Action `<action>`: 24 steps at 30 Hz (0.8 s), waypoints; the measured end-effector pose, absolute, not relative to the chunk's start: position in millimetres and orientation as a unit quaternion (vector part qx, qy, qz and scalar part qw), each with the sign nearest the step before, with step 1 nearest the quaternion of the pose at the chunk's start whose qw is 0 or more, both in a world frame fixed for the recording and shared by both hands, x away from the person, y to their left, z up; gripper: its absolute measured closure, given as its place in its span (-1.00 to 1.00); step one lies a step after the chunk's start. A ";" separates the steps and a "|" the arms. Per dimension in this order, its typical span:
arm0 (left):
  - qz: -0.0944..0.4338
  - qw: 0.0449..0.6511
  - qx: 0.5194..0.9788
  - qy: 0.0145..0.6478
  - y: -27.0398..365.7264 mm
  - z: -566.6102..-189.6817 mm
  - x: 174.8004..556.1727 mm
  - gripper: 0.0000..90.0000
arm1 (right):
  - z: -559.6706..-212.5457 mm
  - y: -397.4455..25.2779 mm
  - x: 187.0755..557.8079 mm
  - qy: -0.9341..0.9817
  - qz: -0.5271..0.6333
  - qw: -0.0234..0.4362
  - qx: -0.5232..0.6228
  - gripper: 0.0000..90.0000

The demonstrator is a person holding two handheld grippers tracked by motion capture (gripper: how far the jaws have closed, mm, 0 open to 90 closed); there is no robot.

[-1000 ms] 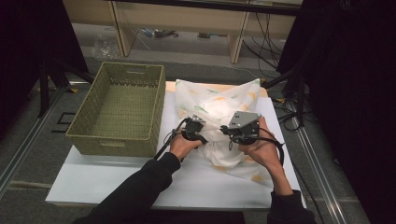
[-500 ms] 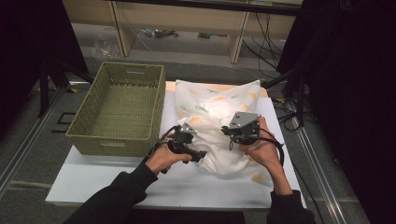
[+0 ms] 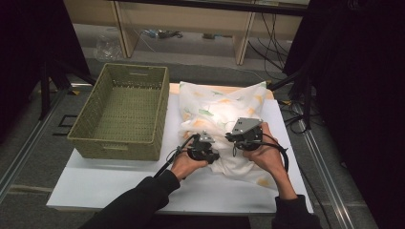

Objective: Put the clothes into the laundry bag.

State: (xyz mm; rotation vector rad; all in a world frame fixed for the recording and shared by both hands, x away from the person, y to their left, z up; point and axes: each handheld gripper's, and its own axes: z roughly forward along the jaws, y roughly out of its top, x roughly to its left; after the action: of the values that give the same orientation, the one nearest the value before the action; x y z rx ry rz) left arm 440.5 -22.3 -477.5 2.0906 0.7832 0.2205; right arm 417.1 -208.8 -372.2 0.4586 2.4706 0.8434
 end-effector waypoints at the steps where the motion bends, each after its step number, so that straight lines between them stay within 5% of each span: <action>1: 0.091 0.444 0.830 0.326 -22.0 -476.3 443.2 0.82 | -370.2 -209.3 416.4 0.903 0.312 0.243 0.168 0.97; 6: 0.141 0.456 0.809 0.343 -24.8 -458.8 466.2 0.87 | -364.1 -208.9 411.9 0.903 0.312 0.243 0.168 0.97; 9: 0.112 0.484 0.783 0.373 -30.1 -454.7 475.9 0.87 | -358.4 -208.4 409.0 0.902 0.314 0.246 0.163 0.97; 13: 0.166 0.412 0.825 0.349 -32.0 -477.1 486.4 0.84 | -358.1 -212.6 408.5 0.902 0.316 0.242 0.165 0.97; 16: 0.130 0.424 0.812 0.379 -26.7 -487.3 489.0 0.78 | -365.7 -210.5 409.5 0.905 0.308 0.240 0.166 0.97; 21: 0.093 0.440 0.810 0.375 -14.1 -474.3 472.4 0.42 | -369.3 -209.2 410.8 0.909 0.304 0.231 0.167 0.97; 24: 0.086 0.439 0.809 0.381 0.7 -463.3 458.6 0.05 | -369.4 -210.2 411.8 0.908 0.304 0.232 0.170 0.97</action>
State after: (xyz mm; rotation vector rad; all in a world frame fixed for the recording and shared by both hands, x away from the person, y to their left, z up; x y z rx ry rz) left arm 458.6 0.7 -463.3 2.0099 0.9466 0.2126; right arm 411.8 -210.2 -369.4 0.4664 2.4964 0.8364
